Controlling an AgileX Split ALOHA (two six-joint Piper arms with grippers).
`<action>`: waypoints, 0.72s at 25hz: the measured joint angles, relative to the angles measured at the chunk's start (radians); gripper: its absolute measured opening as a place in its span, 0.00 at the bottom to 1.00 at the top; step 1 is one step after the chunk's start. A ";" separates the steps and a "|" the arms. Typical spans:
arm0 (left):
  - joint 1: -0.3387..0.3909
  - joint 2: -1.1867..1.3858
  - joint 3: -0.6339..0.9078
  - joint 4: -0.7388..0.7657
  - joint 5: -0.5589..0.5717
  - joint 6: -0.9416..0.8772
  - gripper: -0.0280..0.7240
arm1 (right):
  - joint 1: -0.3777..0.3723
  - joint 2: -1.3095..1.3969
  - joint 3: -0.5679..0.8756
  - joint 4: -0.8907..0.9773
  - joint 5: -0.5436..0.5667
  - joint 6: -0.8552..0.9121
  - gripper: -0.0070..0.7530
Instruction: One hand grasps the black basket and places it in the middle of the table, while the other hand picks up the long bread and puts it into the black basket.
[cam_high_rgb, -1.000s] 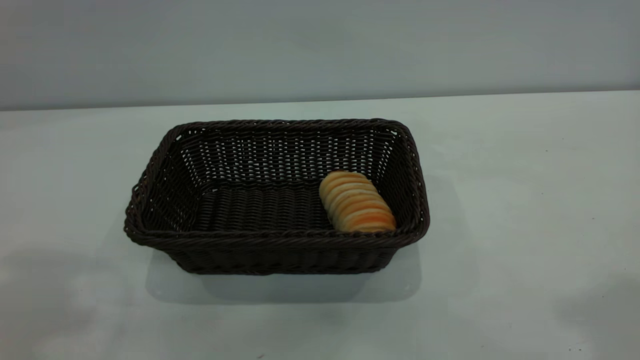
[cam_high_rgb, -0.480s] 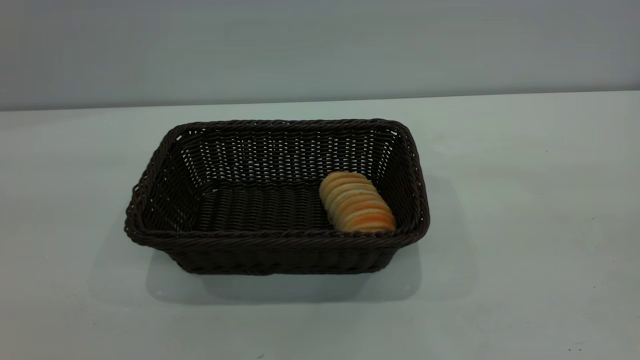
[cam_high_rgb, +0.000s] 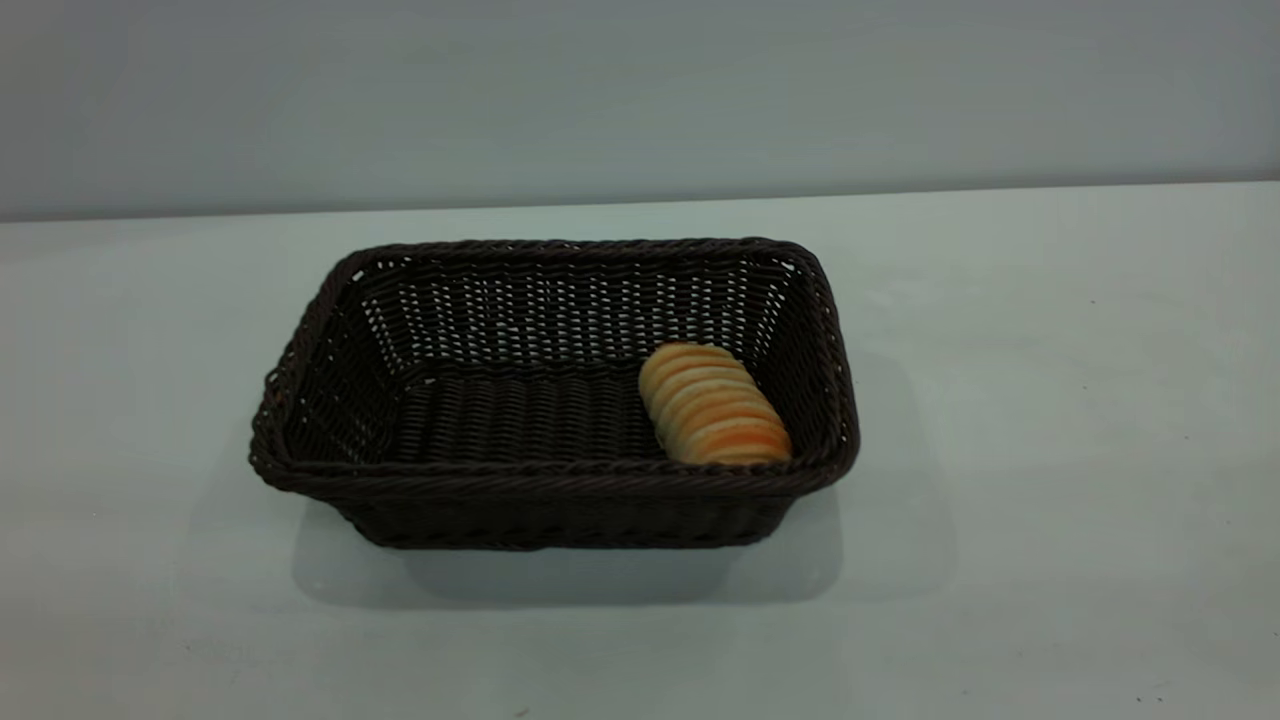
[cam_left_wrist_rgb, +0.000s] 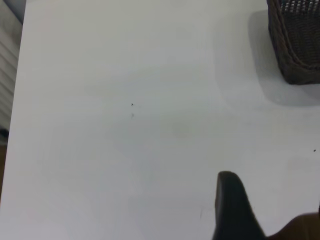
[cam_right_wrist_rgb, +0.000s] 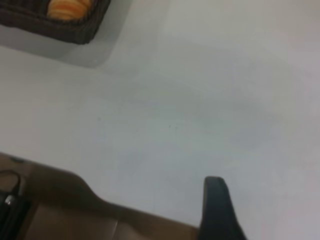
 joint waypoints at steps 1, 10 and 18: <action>0.000 -0.030 0.012 0.000 0.001 0.000 0.67 | 0.000 -0.024 0.007 0.000 0.000 0.000 0.65; 0.000 -0.151 0.048 -0.001 0.033 0.000 0.67 | 0.000 -0.096 0.028 -0.027 -0.021 -0.001 0.65; 0.000 -0.151 0.060 -0.009 0.034 -0.070 0.67 | 0.000 -0.096 0.040 -0.032 -0.019 0.000 0.65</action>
